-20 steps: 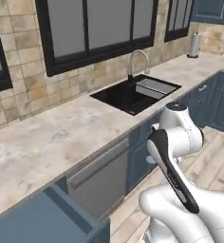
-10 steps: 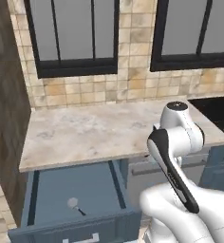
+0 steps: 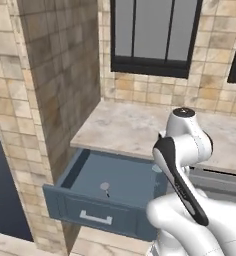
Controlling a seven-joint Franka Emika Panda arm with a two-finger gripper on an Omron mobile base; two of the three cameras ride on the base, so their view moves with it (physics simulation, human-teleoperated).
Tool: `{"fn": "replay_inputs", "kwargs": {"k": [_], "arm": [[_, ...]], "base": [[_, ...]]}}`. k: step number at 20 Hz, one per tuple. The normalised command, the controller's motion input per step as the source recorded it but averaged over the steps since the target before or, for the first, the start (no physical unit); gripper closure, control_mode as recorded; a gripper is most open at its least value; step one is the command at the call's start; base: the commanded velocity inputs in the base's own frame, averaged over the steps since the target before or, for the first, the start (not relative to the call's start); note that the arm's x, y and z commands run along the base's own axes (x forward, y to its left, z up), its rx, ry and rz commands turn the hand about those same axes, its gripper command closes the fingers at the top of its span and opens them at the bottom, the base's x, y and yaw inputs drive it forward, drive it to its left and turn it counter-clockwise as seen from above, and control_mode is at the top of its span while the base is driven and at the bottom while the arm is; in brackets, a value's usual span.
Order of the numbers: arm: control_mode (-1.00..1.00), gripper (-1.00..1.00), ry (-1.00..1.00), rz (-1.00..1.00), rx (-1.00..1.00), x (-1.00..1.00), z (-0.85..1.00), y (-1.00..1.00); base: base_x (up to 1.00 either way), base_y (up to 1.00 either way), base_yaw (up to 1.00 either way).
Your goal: Organize the utensils by type. Pick up the wooden spoons from the counter and place them in the open cabinet. Then pick up the metallic utensils from the counter and place them in the open drawer.
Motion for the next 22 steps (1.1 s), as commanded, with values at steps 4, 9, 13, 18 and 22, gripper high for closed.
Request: {"fn": "replay_inputs", "kwargs": {"k": [4,9,13,18,22], "arm": [[1.0,1.0,0.0,0.0,0.0,0.0,0.0,0.0],[1.0,1.0,0.0,0.0,0.0,0.0,0.0,0.0],[1.0,1.0,0.0,0.0,0.0,0.0,0.0,0.0],[1.0,1.0,0.0,0.0,0.0,0.0,0.0,0.0],[1.0,1.0,0.0,0.0,0.0,0.0,0.0,0.0]], "base": [[-0.19,-0.7,0.46],[-0.22,-0.69,0.42],[0.03,-0.58,0.54],[0.42,-0.44,0.52],[0.2,-0.67,0.26]]}}
